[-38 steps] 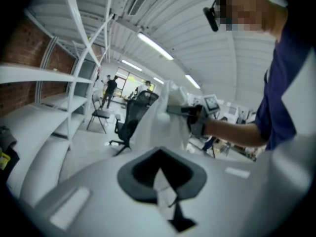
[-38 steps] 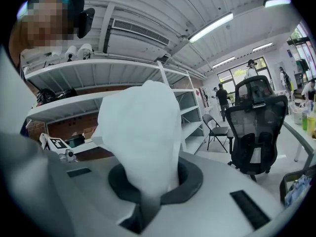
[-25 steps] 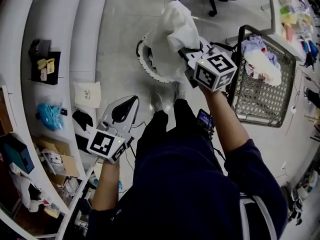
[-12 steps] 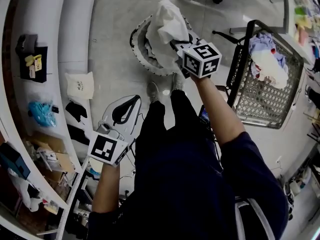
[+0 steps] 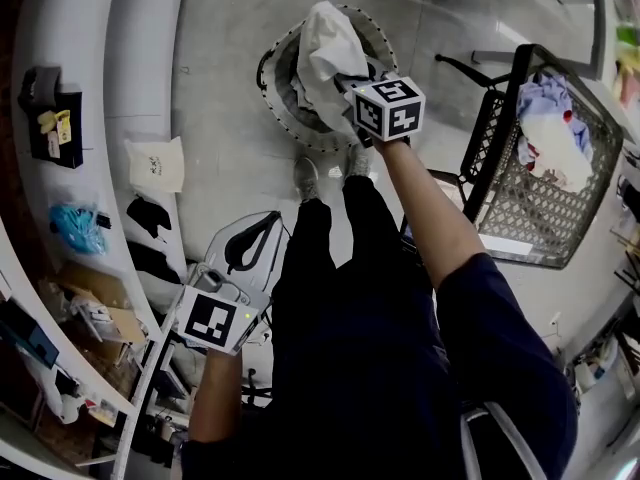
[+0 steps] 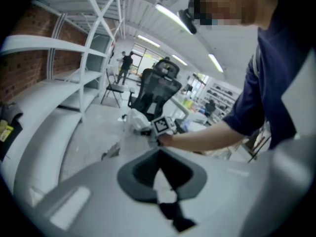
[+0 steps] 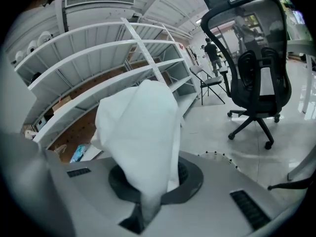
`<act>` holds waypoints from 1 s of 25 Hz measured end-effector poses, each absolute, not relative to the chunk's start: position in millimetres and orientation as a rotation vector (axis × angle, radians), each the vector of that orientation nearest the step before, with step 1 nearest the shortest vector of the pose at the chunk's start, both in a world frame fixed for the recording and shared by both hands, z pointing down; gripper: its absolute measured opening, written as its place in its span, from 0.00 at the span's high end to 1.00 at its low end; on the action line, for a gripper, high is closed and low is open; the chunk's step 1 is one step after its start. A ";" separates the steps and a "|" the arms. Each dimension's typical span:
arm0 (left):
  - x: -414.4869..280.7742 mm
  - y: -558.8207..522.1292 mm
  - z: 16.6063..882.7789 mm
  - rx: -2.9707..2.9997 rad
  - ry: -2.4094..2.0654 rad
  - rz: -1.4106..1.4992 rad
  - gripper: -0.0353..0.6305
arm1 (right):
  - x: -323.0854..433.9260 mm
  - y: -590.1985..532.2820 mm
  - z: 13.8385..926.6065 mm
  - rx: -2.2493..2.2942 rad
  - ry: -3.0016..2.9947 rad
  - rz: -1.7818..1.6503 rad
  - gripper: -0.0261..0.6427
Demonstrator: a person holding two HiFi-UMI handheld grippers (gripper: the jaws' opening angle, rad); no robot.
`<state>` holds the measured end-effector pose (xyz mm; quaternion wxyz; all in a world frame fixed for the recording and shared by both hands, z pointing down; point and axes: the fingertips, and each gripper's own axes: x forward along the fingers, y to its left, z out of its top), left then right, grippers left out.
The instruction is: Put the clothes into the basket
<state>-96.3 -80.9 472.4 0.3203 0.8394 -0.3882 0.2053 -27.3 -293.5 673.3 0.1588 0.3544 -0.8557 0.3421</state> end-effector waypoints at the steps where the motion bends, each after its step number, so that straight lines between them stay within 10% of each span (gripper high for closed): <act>1: -96.8 -80.2 474.7 2.196 -1.025 0.534 0.94 | -29.1 -293.4 682.3 1.012 -2.431 0.980 0.92; 10: -92.3 -69.7 498.7 2.125 -0.978 0.537 0.94 | -38.7 -288.3 745.9 0.953 -2.313 1.008 0.91; 14: -91.6 -73.3 504.1 2.122 -0.958 0.530 0.94 | -38.8 -272.9 776.5 0.874 -2.200 1.027 0.60; 25: -94.8 -80.4 503.3 2.134 -0.933 0.512 0.94 | -32.7 -255.9 785.7 0.893 -2.159 1.024 0.47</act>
